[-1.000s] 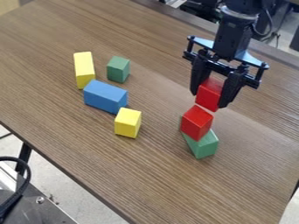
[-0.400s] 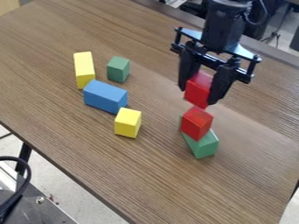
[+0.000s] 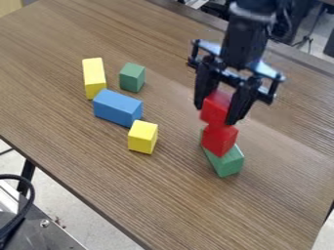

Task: Put the red block on the top of the red arch

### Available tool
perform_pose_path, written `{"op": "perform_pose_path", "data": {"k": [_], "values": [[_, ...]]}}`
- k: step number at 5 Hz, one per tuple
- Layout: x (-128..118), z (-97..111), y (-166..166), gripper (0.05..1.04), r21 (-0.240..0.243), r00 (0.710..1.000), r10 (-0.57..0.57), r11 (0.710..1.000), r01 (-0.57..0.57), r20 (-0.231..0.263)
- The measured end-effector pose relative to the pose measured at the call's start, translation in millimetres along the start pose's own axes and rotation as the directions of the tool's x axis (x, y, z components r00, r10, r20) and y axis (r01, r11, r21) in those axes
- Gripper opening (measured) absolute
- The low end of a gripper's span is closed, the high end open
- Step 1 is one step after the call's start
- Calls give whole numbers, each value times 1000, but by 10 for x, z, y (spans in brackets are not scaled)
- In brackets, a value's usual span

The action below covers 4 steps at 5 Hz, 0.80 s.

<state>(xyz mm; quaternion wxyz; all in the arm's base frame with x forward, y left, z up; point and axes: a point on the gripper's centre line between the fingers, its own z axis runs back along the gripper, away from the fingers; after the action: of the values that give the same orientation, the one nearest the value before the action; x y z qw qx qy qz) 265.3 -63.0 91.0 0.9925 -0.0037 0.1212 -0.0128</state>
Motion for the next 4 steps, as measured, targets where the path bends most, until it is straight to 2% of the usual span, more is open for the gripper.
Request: {"op": "perform_pose_path", "data": {"k": [1,2,3,4], "values": [[91,-26,-23,584,-3,1000,7,1000,-7,4],[117,-35,-27,654,-5,1000,17,1000,-17,12],[130,-61,-66,947,-8,999,32,999,-32,20],[102,-98,-73,1002,-15,998,69,998,-69,8]]}}
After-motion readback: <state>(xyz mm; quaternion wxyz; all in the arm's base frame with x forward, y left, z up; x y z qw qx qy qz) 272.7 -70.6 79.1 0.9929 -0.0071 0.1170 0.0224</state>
